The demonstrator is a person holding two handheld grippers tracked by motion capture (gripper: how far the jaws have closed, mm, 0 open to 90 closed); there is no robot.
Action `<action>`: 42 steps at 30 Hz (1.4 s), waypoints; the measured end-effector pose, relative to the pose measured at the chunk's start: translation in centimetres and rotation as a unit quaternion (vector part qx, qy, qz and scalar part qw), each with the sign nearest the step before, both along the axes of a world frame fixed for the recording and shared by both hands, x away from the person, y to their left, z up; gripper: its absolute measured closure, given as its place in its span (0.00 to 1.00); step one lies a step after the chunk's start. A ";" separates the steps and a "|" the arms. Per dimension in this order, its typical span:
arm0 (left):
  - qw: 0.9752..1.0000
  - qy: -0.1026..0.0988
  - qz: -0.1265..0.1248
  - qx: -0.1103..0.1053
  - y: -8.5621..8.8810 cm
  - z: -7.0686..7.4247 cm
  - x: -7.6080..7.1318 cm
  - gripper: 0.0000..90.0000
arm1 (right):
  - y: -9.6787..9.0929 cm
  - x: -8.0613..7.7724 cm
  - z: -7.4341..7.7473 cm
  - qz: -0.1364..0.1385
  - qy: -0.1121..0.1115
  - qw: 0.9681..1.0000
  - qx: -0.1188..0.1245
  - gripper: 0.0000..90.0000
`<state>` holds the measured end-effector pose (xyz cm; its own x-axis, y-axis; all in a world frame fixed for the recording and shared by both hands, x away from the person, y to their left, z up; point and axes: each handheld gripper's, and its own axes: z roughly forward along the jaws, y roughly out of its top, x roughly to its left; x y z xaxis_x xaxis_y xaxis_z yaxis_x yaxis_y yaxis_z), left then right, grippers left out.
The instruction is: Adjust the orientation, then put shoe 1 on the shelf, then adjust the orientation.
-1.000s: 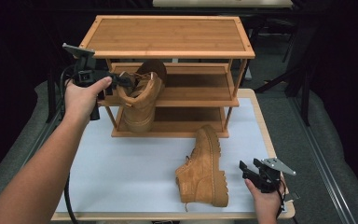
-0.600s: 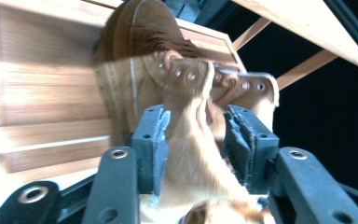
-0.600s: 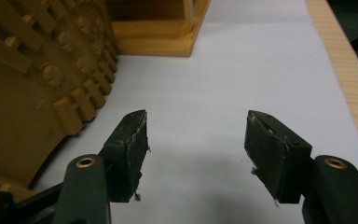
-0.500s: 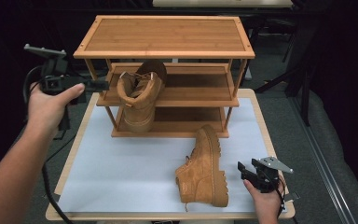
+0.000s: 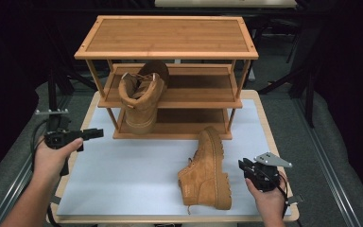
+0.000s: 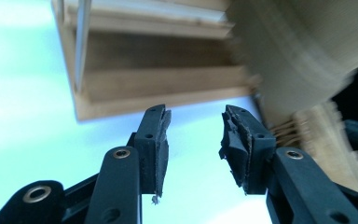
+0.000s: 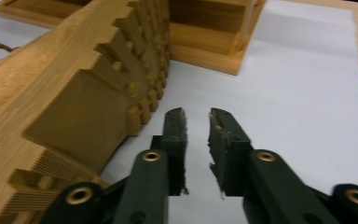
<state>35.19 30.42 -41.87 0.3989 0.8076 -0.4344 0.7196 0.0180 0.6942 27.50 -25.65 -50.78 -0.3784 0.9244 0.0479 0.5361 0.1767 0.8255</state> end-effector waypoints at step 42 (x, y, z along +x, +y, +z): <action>0.998 0.046 0.040 0.023 1.4 -10.6 -1.7 0.53 | 6.1 2.1 3.0 0.121 -0.007 0.993 0.006 1.00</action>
<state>33.52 31.77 -52.45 0.2927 0.8549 -0.4284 0.7781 0.0475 0.6263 29.55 -19.54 -47.77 -0.5894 0.8062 0.0513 0.4680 0.2889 0.8352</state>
